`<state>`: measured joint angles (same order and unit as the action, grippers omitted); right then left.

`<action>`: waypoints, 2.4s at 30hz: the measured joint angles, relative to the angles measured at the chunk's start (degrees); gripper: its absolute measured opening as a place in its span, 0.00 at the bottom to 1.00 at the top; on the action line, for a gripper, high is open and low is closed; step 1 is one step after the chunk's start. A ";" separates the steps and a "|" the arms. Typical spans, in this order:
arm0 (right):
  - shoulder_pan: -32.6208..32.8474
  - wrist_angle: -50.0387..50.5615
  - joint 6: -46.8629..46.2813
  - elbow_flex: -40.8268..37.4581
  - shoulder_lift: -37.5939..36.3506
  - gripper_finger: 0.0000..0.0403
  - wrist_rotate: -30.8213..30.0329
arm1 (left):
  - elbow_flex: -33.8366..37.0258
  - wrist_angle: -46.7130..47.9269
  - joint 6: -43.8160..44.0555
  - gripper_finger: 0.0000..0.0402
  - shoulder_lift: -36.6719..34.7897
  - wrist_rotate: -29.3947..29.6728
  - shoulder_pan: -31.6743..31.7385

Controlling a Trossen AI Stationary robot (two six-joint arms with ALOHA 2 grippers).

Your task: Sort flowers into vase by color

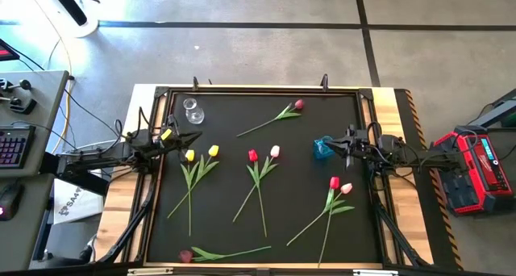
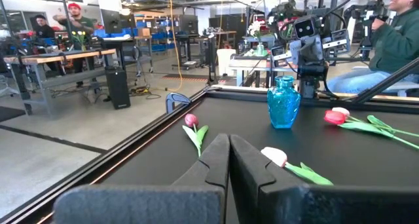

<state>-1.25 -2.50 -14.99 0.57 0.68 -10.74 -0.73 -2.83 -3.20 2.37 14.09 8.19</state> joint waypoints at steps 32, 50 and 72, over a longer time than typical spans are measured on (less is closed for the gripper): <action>-0.01 0.00 0.01 -0.01 -0.01 0.00 0.00 | 0.02 0.00 0.00 0.00 -0.01 0.00 -0.01; 0.02 -0.30 5.35 0.00 0.01 0.00 -0.83 | 0.00 -0.33 1.13 0.00 0.00 -0.02 -0.02; -0.53 0.51 -10.50 2.22 3.30 0.02 -15.87 | 0.02 0.21 11.78 0.00 1.21 -3.65 -0.02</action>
<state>-1.78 -1.99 -25.50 2.78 3.98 -26.61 -0.71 -2.62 8.58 3.58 10.44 8.16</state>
